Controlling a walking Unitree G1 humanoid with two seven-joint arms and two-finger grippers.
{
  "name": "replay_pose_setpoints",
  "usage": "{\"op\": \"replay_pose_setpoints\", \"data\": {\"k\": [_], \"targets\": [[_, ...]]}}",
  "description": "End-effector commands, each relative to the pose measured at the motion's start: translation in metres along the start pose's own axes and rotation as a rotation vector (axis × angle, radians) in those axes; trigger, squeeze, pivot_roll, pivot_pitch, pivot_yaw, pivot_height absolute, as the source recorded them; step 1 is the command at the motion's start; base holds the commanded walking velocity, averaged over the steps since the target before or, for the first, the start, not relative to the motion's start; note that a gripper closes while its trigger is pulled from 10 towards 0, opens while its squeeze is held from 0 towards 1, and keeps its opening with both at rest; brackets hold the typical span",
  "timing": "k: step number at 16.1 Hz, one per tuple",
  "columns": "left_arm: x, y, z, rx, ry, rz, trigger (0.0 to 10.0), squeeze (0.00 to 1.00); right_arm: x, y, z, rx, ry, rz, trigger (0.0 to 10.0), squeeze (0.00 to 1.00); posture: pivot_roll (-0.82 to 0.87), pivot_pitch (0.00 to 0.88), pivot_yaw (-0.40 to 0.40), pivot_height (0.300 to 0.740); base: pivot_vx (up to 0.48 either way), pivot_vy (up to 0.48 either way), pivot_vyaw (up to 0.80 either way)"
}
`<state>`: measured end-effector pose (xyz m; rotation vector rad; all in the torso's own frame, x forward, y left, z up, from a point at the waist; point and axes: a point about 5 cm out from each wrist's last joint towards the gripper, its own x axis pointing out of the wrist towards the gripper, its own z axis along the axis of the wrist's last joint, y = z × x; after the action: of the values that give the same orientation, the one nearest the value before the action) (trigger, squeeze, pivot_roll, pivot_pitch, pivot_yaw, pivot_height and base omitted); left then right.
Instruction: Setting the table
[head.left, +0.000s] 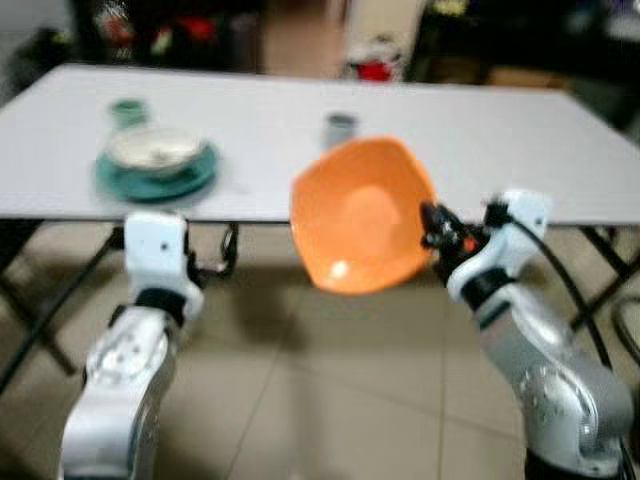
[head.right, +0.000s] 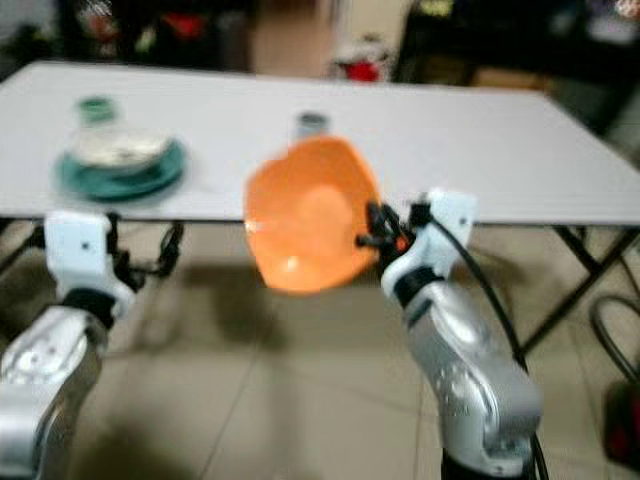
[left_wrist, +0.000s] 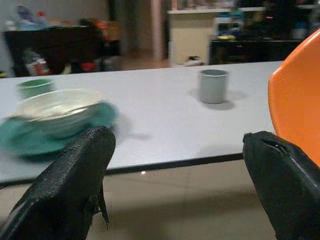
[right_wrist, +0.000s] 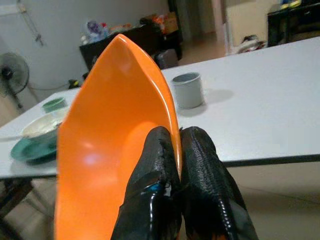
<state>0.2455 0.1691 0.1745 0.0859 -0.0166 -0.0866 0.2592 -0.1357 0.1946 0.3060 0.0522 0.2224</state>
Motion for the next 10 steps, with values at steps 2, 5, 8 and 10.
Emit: {"op": "replay_pose_setpoints", "data": {"k": [2,5,8,10], "targets": [[0.0019,-0.0103,0.0049,-0.009,-0.024,-0.047,10.0,0.0,-0.0049,-0.0087,0.0125,-0.024,-0.057,-0.042,10.0,0.0,-0.07,0.0,-0.011,0.74,0.289,0.0,-0.8],[0.0016,-0.0101,0.0048,-0.006,-0.024,-0.051,10.0,0.0,-0.005,-0.0077,0.0125,-0.023,-0.06,-0.037,10.0,0.0,-0.07,0.0,-0.01,0.74,0.284,0.0,-0.42],[0.0013,-0.0098,0.0051,-0.005,-0.023,-0.047,10.0,0.0,-0.0021,-0.0051,0.0136,-0.016,-0.065,-0.017,10.0,0.0,-0.06,0.0,-0.009,0.74,0.285,0.0,0.0],[0.0008,-0.0091,0.0054,-0.005,-0.022,-0.038,10.0,0.0,0.0023,-0.003,0.0158,-0.012,-0.073,-0.007,10.0,0.0,-0.06,0.0,-0.009,0.74,0.285,0.0,0.0]]}}
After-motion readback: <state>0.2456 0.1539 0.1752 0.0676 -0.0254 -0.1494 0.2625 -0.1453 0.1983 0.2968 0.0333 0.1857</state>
